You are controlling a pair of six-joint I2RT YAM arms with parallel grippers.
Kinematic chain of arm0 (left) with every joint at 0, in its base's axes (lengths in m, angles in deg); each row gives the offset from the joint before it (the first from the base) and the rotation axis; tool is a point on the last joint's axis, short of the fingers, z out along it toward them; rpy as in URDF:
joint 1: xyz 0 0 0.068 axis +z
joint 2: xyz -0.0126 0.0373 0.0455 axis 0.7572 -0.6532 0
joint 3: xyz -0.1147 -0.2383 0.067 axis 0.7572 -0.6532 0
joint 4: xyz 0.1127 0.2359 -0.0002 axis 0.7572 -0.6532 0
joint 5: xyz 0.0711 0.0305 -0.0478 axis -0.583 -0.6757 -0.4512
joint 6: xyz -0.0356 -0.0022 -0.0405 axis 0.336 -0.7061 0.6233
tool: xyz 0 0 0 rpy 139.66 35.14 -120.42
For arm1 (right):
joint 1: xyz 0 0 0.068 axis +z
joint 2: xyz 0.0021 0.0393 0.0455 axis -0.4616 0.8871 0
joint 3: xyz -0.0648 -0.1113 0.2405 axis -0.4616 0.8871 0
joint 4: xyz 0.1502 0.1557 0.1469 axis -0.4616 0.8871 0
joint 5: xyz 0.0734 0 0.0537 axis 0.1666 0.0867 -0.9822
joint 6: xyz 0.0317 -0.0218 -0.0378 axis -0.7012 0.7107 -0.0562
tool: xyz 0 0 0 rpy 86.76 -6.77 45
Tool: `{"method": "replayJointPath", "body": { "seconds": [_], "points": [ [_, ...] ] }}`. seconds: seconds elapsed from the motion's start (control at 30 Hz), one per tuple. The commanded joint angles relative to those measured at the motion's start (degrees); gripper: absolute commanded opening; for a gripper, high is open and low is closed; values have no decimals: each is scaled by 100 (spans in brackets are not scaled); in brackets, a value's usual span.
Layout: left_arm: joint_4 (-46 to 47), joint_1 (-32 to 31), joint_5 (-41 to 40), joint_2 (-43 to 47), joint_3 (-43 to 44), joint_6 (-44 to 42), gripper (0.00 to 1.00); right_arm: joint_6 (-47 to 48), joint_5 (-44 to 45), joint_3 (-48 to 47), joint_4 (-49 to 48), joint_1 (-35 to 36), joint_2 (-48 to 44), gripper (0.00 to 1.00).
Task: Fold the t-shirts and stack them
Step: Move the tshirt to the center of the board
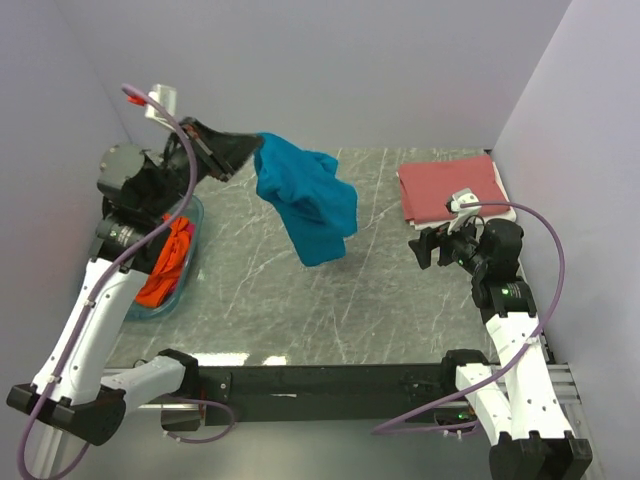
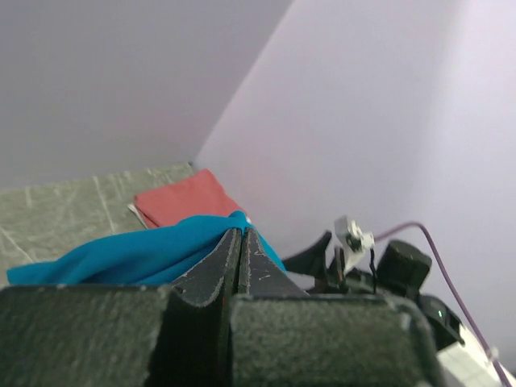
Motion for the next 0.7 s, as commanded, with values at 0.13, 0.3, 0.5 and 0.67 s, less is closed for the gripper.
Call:
{"method": "replayJointPath", "body": {
  "seconds": [0.13, 0.3, 0.5, 0.67],
  "points": [
    [703, -680, 788, -64, -1193, -239, 1, 71, 87, -69, -68, -44, 35, 91],
    [546, -901, 1009, -364, -2424, -817, 46, 89, 122, -52, -68, -52, 52, 91],
    [-385, -1059, -1845, 716, -2785, -2382, 79, 264, -263, -52, 37, -61, 157, 91],
    [-360, -1051, -2928, 1577, -3442, -2919, 99, 685, -1474, -17, 327, -61, 350, 89]
  ]
}}
